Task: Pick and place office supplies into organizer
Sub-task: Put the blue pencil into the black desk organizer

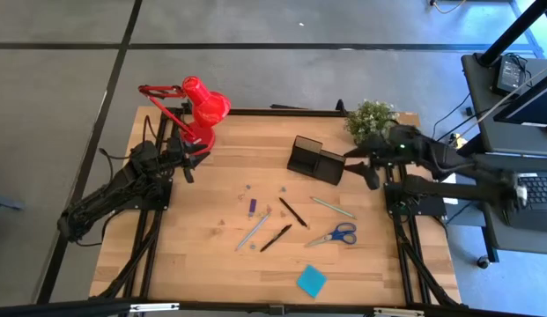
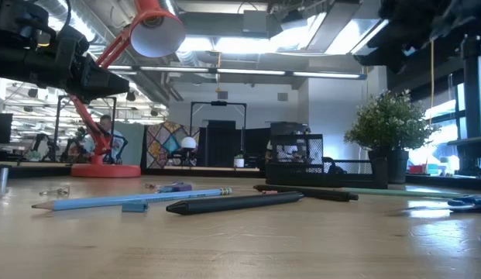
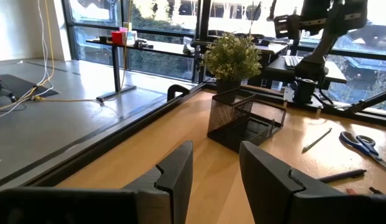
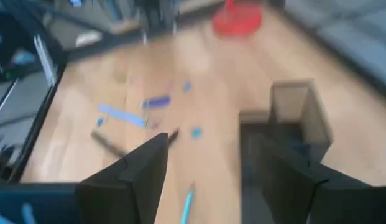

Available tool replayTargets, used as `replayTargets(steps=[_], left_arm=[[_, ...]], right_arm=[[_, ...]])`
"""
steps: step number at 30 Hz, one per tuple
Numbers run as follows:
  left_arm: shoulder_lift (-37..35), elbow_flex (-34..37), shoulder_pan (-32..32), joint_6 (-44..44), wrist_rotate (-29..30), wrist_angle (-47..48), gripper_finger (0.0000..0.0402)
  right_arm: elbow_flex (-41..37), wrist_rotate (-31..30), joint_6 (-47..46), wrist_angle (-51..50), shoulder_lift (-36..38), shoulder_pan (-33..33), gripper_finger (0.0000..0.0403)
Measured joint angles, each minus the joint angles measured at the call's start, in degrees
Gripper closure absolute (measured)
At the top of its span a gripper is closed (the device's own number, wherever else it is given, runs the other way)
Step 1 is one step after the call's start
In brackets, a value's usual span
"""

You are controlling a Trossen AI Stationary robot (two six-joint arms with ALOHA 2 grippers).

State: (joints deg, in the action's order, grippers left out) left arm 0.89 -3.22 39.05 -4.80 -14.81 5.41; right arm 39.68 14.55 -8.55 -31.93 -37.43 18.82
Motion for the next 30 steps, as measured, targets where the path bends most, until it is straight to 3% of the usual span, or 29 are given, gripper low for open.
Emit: replayTargets(steps=[6, 11, 22, 30], left_arm=[[0.0, 0.0, 0.0, 0.0, 0.3, 0.0, 0.0276], [0.0, 0.0, 0.0, 0.0, 0.3, 0.1, 0.0276], [0.0, 0.0, 0.0, 0.0, 0.3, 0.3, 0.0276], [0.0, 0.0, 0.0, 0.0, 0.3, 0.3, 0.0277]], right_arm=[[11.5, -2.2, -5.9, -13.5, -10.7, -6.8, 0.0176], [16.6, -5.6, -12.7, -23.2, -17.1, -12.1, 0.0176], [12.7, -6.2, -31.8, -27.9, -27.5, -24.1, 0.0176], [9.1, -14.3, -41.0, -30.4, -34.6, -31.6, 0.0176]])
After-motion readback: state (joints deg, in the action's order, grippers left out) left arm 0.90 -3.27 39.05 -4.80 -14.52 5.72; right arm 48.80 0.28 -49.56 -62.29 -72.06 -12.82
